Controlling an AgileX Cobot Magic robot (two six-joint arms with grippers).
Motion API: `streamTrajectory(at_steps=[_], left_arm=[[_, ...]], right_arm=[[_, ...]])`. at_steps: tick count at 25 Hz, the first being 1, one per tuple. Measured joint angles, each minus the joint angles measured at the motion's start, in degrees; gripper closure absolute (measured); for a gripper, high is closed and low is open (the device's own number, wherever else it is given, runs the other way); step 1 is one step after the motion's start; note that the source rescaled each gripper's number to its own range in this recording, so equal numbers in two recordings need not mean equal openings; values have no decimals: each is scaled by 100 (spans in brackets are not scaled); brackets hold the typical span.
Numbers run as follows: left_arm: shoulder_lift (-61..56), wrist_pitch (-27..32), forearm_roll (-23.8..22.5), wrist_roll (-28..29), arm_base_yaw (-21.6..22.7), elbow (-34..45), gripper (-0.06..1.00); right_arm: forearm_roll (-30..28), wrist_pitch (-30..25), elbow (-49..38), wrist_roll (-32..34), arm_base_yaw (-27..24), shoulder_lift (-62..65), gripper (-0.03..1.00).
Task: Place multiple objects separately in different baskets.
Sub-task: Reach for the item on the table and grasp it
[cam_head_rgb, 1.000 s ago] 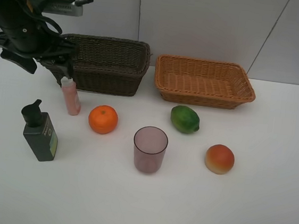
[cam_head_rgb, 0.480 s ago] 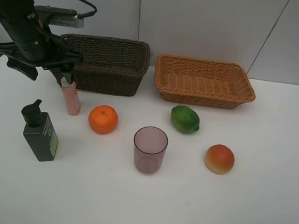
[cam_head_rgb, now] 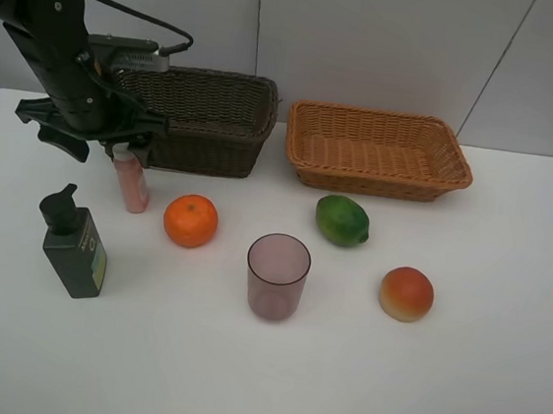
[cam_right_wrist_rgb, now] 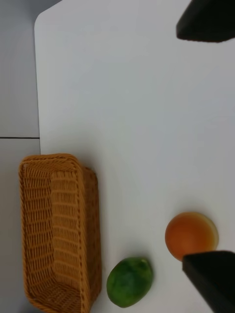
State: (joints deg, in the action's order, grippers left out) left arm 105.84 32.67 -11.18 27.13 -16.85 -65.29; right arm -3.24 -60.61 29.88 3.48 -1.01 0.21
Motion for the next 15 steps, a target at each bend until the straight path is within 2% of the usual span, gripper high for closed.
streamTrajectory(at_steps=[15], left_arm=[[428,-523,191,18,0,0,-4]], right_arm=[[0,0,0,0,0,0,18]])
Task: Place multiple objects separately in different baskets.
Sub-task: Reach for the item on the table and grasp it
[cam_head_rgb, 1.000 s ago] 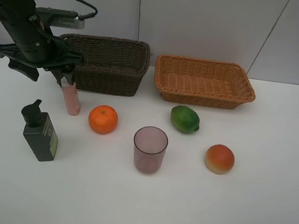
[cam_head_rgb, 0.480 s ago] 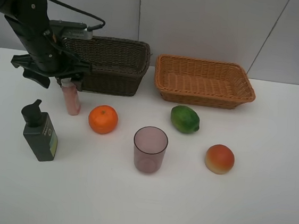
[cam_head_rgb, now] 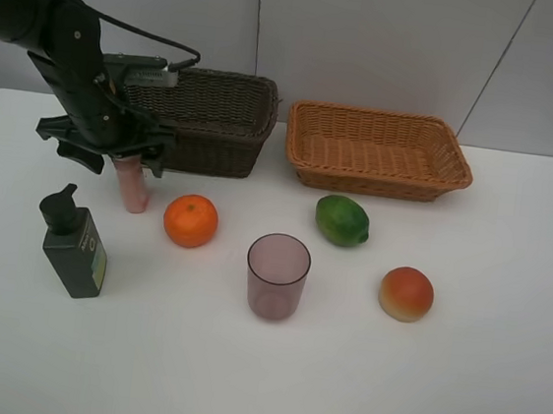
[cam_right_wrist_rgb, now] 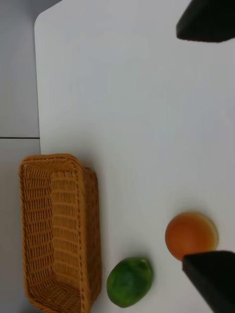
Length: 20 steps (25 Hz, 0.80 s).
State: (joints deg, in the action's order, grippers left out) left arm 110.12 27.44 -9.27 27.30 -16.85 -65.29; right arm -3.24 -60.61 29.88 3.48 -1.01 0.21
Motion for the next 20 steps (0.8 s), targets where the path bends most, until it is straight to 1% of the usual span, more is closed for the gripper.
streamTrajectory(at_steps=[12,14,15,16,19,20], left_arm=[[92,-150,26,0,0,-18,-4],[92,-156,26,0,0,-18,-1],[92,-156,26,0,0,-18,2],[92,-162,26,0,0,-18,8],[92,-195,26,0,0,-18,32],[92,-199,26,0,0,-18,42]], right_arm=[[0,0,0,0,0,0,18],[0,0,0,0,0,0,18],[0,0,0,0,0,0,18],[0,0,0,0,0,0,18],[0,0,0,0,0,0,18],[0,0,0,0,0,0,18]])
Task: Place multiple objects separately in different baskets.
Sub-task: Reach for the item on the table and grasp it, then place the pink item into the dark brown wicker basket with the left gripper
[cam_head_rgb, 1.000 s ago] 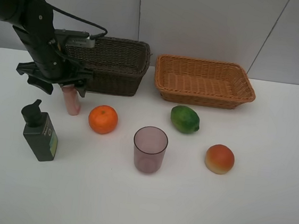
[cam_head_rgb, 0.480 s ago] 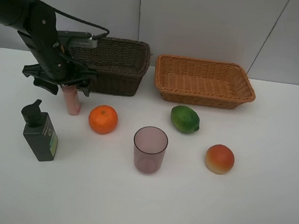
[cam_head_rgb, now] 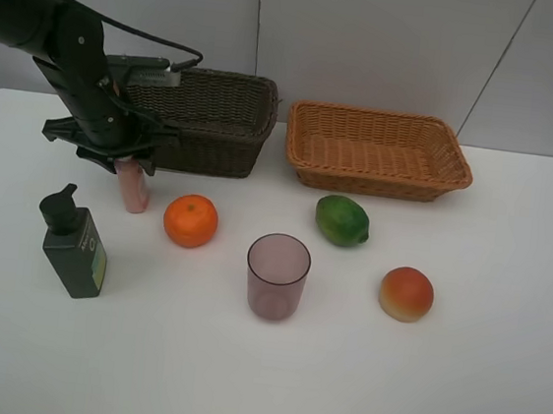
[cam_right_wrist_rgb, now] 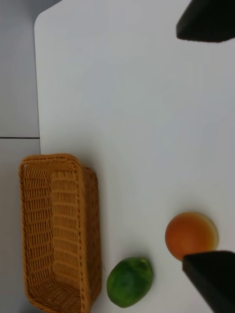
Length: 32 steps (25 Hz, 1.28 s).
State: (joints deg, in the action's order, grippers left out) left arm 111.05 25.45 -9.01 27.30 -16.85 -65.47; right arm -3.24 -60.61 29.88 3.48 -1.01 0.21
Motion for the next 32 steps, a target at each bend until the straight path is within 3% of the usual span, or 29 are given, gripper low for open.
streamTrajectory(at_steps=[1,2,26,32], left_arm=[[0,3,-5,0,0,0,52],[0,-11,0,0,0,0,54],[0,-6,5,0,0,0,53],[-72,314,-1,0,0,-8,53]], right_arm=[[0,0,0,0,0,0,18],[0,0,0,0,0,0,18],[0,0,0,0,0,0,18],[0,0,0,0,0,0,18]])
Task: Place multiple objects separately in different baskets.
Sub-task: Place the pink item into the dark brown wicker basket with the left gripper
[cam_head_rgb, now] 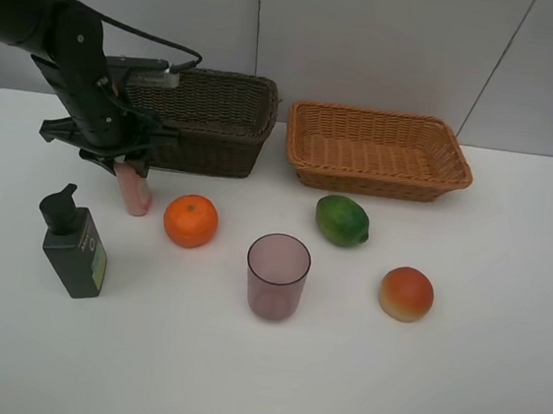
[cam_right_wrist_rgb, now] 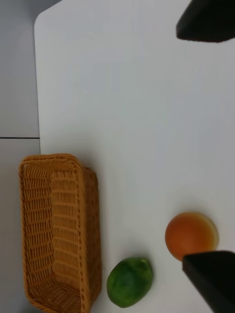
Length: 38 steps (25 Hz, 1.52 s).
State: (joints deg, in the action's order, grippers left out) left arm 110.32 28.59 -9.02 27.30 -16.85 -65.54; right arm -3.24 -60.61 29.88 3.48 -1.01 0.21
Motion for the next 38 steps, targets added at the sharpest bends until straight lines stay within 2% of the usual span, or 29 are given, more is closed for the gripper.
streamTrajectory(at_steps=[13,17,23,31,38], left_arm=[[-1313,1514,-128,-19,5,-167,53],[-1372,2185,-158,-287,5,-955,53],[-926,2642,-261,-610,179,-2513,53],[496,2661,-439,-735,427,-3808,53],[1418,2006,-440,-745,474,-4268,53]], right_arm=[[0,0,0,0,0,0,18],[0,0,0,0,0,0,18],[0,0,0,0,0,0,18],[0,0,0,0,0,0,18],[0,0,0,0,0,0,18]])
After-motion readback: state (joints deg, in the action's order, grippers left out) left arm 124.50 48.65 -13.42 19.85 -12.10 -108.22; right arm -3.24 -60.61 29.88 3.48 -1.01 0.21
